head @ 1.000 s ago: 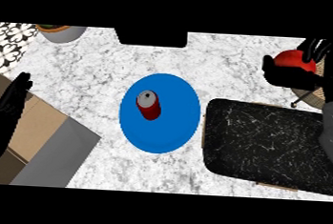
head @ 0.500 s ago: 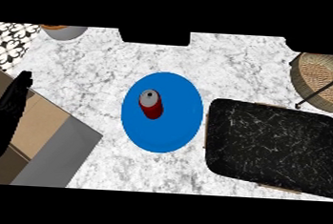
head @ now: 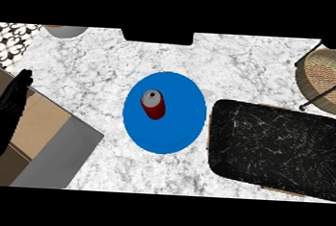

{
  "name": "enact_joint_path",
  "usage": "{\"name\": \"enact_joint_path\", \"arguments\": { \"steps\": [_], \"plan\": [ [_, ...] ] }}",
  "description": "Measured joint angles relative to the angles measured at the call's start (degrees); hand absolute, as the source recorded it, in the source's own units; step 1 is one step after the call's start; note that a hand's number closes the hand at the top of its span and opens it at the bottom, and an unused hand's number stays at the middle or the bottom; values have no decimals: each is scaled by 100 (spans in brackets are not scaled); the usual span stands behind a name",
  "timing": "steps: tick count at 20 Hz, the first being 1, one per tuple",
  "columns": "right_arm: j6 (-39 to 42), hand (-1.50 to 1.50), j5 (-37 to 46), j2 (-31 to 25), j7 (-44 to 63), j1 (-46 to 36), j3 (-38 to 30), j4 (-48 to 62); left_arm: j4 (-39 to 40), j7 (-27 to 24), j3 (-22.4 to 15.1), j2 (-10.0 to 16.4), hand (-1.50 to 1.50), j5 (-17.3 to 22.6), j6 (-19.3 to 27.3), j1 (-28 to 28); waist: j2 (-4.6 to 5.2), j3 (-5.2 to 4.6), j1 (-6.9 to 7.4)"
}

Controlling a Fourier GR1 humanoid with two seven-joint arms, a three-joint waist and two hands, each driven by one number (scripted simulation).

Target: Pick the tomato from the tray and place it in the tiered basket

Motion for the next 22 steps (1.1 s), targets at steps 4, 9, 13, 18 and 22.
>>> {"name": "enact_joint_path", "arguments": {
  "steps": [4, 9, 13, 18, 22],
  "plan": [
    [247, 150, 483, -466, -506, -155, 281, 528, 9, 32, -15, 10, 0, -19, -12, -40, 6, -2, 31],
    [426, 150, 799, -810, -1176, -424, 461, 1133, 48, 50, -34, -10, 0, -32, -24, -76, -16, 2, 57],
    [537, 150, 950, -910, -1660, -665, 564, 1576, 85, 112, -30, -32, 0, -41, -5, -118, -35, 5, 62],
    [814, 150, 1128, -1006, -2086, -1021, 677, 2155, 106, 124, -40, -46, 0, -48, -36, -158, -36, 4, 94],
    [1145, 150, 1073, -902, -2117, -1137, 629, 2770, 101, 108, -41, -55, 0, -49, -68, -164, -29, 3, 116]
  ]
}}
